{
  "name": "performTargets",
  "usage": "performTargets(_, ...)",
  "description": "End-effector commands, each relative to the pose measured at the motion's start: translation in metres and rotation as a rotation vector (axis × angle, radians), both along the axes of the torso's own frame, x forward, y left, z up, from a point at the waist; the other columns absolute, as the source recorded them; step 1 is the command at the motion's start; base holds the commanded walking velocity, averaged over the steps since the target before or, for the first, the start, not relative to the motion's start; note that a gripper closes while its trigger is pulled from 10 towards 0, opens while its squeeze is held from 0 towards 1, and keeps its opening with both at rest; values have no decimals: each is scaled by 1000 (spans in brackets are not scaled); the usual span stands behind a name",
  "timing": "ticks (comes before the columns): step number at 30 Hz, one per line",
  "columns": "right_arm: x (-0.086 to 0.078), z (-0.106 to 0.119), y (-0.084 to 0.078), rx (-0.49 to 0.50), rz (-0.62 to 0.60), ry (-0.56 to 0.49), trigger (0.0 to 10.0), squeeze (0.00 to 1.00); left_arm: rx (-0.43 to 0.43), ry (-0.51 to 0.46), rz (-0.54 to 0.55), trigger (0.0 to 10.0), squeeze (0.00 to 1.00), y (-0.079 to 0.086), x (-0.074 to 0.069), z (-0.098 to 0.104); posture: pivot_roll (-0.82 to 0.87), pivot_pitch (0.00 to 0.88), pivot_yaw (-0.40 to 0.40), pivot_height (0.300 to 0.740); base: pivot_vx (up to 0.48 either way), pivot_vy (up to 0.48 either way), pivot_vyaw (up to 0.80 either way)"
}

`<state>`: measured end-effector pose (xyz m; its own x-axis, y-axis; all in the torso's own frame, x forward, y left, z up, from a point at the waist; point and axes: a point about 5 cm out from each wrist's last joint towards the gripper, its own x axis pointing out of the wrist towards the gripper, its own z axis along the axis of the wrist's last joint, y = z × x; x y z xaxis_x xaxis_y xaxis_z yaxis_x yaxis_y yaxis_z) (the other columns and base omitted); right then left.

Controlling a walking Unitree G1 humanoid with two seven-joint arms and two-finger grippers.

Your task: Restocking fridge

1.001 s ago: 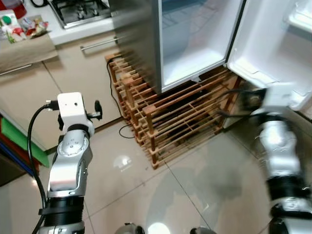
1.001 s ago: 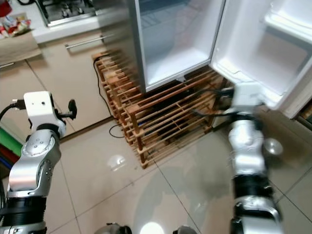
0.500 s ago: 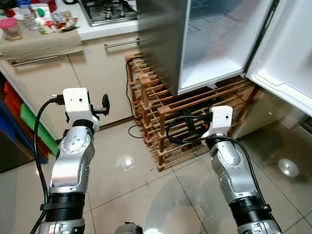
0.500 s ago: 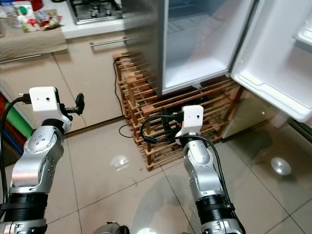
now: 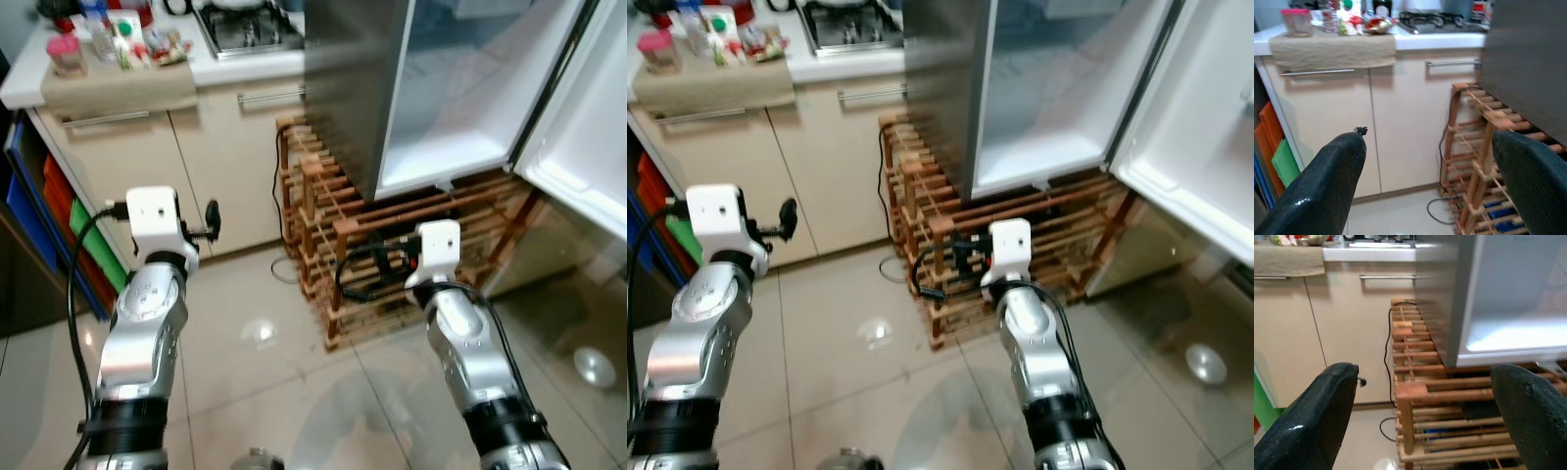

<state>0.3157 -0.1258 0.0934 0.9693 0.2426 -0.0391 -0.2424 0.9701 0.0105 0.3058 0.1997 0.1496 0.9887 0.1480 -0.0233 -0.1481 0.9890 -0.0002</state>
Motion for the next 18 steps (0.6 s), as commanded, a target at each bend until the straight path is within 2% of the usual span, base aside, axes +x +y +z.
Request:
performTargets(1, 6, 12, 6, -9, 35, -48, 10000, 20, -5, -30, 40, 10000, 0, 6, 4, 7, 26, 0, 19, 740, 435, 0, 400)
performTargets(11, 8, 12, 5, -18, 38, -56, 10000, 27, -3, -51, 7, 10000, 0, -6, 11, 11, 3, 0, 33, 740, 435, 0, 160)
performTargets(18, 7, 12, 3, -17, 40, -60, 10000, 27, -17, -63, -2, 10000, 0, -11, 17, 15, -2, 0, 38, 740, 435, 0, 343)
